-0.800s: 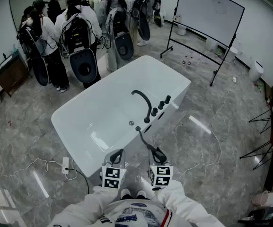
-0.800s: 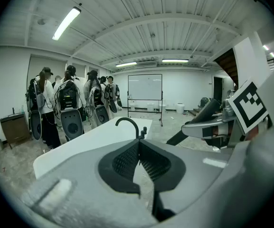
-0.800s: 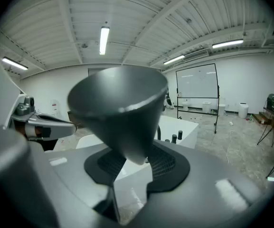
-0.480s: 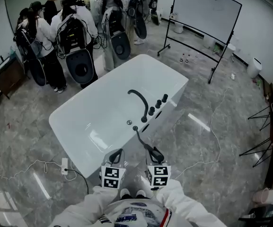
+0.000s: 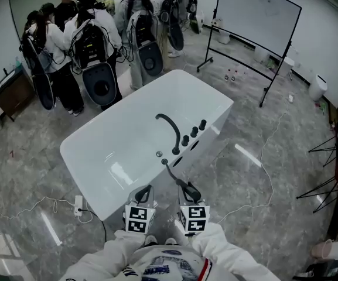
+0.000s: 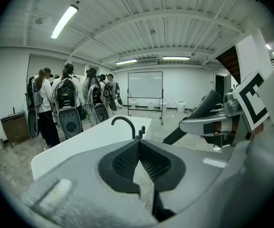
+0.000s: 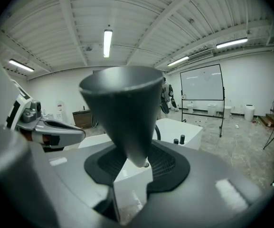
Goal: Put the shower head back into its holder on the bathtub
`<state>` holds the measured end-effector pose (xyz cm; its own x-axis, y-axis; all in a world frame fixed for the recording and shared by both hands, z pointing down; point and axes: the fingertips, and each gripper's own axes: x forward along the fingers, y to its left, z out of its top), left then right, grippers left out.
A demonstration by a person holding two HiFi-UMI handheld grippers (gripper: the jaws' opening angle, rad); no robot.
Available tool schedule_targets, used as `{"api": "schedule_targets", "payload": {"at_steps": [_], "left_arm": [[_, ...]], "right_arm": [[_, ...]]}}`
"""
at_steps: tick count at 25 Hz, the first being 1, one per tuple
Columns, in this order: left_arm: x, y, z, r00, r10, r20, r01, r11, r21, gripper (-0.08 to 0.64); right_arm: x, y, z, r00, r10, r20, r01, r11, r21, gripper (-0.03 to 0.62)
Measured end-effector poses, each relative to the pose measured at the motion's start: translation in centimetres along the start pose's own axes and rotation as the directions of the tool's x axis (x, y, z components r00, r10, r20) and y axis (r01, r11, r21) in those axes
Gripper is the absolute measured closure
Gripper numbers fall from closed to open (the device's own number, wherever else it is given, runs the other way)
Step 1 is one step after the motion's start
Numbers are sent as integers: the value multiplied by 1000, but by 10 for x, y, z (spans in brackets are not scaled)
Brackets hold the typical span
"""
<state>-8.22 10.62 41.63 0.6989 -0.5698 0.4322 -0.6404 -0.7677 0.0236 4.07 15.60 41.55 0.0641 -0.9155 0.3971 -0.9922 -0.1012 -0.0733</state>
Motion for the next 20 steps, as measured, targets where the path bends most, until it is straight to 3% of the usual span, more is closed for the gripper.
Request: {"api": "schedule_targets", "payload": {"at_steps": [13,20], "left_arm": [[0,-10,3,999,41,-4,-41,999,0,560],[19,-11,11,1000,15,-8,-15,1000,11,560]], "right_arm": [[2,-6,15,998,42,41,-41,999,-21,454],[12,-11,28,998,42,42,-40,998,-42,454]]}}
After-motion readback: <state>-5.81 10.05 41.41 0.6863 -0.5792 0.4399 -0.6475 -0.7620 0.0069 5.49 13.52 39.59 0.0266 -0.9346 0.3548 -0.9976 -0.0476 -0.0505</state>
